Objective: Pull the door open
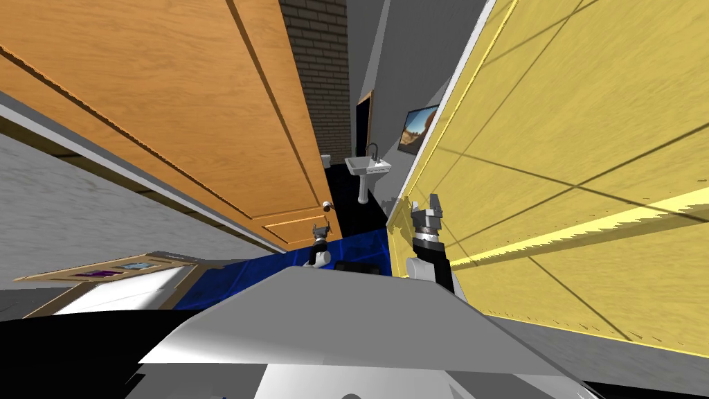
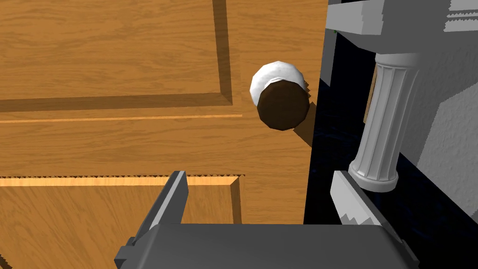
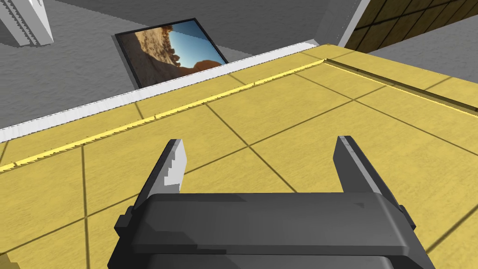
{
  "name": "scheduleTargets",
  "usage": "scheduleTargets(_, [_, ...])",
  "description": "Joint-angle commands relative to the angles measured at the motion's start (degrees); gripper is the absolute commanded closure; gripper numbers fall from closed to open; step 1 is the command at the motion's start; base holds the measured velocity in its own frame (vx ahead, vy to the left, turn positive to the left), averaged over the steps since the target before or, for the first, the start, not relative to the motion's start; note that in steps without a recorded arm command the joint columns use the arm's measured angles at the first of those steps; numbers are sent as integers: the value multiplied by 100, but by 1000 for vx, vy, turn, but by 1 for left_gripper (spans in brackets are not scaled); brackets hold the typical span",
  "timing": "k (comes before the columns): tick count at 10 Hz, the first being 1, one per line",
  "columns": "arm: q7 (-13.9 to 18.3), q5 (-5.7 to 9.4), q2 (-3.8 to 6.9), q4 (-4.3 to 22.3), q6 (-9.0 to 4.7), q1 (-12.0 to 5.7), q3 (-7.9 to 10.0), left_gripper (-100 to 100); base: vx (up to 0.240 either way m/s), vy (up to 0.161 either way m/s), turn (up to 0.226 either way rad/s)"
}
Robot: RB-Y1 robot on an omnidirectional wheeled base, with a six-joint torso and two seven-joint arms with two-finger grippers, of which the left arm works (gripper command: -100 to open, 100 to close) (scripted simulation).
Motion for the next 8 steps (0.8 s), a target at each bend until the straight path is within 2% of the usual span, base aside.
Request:
scheduleTargets(1, [161,13,121,93,25,-71,-31,-100,-31,14,29])
scheduleTargets(2, [283,20,220,175,39,-126,-54,-100,82,2,-36])
scheduleTargets(3, [353,23,276,223,48,-157,-67,-100,180,11,-36])
scheduleTargets(8, [527,26,421,355,76,-241,-99,-100,195,-17,-1])
